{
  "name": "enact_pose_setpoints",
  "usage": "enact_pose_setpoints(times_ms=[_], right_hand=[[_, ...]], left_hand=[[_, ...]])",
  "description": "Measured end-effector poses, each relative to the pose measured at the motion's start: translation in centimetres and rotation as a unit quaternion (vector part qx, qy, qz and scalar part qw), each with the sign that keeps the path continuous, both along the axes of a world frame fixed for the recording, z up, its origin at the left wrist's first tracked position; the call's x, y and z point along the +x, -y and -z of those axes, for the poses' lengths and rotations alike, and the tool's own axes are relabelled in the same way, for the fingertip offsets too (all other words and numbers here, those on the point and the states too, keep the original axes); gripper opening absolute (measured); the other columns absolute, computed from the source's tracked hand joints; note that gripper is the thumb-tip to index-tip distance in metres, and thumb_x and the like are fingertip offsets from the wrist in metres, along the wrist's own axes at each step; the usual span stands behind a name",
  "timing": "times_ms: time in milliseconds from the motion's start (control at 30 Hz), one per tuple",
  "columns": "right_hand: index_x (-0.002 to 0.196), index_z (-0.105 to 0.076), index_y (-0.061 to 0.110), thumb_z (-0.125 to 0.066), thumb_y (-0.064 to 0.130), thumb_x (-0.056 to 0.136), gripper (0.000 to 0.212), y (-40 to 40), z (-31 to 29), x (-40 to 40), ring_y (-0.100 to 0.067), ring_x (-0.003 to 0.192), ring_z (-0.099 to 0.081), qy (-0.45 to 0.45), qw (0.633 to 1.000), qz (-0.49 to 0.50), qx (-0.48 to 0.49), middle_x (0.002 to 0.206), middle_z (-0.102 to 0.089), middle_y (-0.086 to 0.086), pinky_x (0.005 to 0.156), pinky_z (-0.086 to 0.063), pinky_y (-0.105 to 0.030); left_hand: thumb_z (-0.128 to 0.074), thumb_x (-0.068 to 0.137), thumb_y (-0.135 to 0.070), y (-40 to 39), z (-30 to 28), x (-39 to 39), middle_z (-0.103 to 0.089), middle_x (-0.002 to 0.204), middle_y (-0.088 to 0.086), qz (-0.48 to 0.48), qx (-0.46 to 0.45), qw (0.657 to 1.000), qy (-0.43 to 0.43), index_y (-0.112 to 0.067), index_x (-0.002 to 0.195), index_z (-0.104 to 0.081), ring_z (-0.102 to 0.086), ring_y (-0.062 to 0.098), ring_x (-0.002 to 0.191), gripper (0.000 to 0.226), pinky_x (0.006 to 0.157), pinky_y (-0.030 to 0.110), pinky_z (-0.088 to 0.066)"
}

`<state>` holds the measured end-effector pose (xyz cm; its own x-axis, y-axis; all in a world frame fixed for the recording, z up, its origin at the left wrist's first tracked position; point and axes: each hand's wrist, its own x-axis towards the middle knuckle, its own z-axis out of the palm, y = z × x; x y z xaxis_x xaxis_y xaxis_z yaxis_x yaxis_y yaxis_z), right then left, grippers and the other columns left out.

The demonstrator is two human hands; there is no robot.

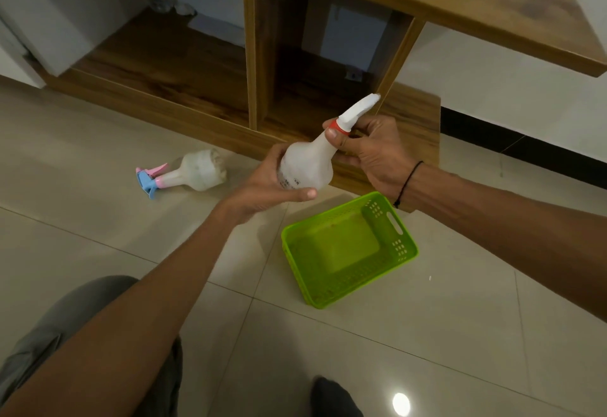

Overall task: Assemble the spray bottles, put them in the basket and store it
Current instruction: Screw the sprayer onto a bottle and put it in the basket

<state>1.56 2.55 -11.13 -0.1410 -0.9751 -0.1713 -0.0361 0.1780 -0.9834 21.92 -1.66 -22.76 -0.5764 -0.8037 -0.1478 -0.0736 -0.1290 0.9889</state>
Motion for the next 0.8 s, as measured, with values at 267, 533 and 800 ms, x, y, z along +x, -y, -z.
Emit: enact_pose_setpoints(times_ms=[267,533,800], right_hand=[[0.114,-0.073,-0.005,-0.077,0.003,0.09,0.026,-0.1,0.6,0.0,-0.027,0.102,-0.077,-0.029,1.0,0.001,0.01,0.107,-0.076,-0.015,0.081,-0.067,-0.042],[0.112,-0.074,-0.003,-0.079,0.003,0.089,0.024,-0.3,1.1,-0.2,-0.035,0.11,-0.075,-0.055,0.998,0.027,0.017,0.112,-0.076,-0.021,0.087,-0.065,-0.053],[0.096,-0.078,0.011,-0.087,0.01,0.084,0.015,-0.7,1.4,-0.4,-0.034,0.099,-0.077,-0.126,0.986,0.109,-0.012,0.103,-0.078,-0.018,0.083,-0.065,-0.056]], left_hand=[[-0.105,0.057,-0.033,-0.5,-0.3,-0.9,-0.072,0.121,-0.01,-0.041,-0.084,0.993,0.068,-0.027,0.136,-0.058,-0.069,-0.001,0.109,0.092,0.087,0.019,-0.059],[-0.104,0.058,-0.04,0.2,-0.1,-1.3,-0.058,0.13,-0.019,-0.008,-0.129,0.988,0.089,-0.036,0.145,-0.044,-0.064,-0.001,0.113,0.106,0.084,0.021,-0.06],[-0.097,0.053,-0.06,-2.0,-0.1,-4.2,-0.06,0.12,-0.026,-0.103,-0.181,0.972,0.107,-0.044,0.136,-0.049,-0.061,-0.003,0.112,0.097,0.077,0.006,-0.052]])
